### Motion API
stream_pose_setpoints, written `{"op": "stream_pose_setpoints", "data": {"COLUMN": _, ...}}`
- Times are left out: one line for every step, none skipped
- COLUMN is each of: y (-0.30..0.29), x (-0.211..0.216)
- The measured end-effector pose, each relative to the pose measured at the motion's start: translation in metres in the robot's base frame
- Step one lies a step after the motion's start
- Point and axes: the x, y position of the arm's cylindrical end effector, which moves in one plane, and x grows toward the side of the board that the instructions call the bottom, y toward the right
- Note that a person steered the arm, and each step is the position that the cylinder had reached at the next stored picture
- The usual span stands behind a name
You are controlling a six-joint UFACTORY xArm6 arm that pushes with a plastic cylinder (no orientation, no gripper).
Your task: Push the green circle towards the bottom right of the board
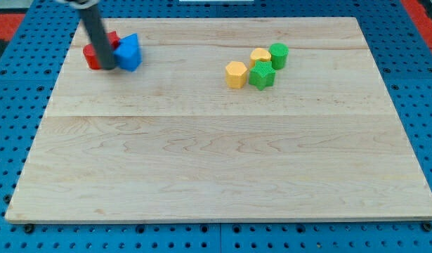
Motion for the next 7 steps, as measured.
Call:
{"op": "stream_pose_setpoints", "data": {"y": 0.052, "x": -0.009}}
{"op": "stream_pose_setpoints", "data": {"y": 0.141, "x": -0.035}}
{"op": "stream_pose_setpoints", "data": {"y": 0.242, "x": -0.062}}
{"op": "stream_pose_setpoints", "data": {"y": 0.262, "x": -0.026}}
{"op": "stream_pose_setpoints", "data": {"y": 0.282, "x": 0.019}}
{"op": "stream_pose_setpoints", "data": {"y": 0.323, "x": 0.038}}
{"op": "stream_pose_setpoints", "data": {"y": 0.360, "x": 0.066}}
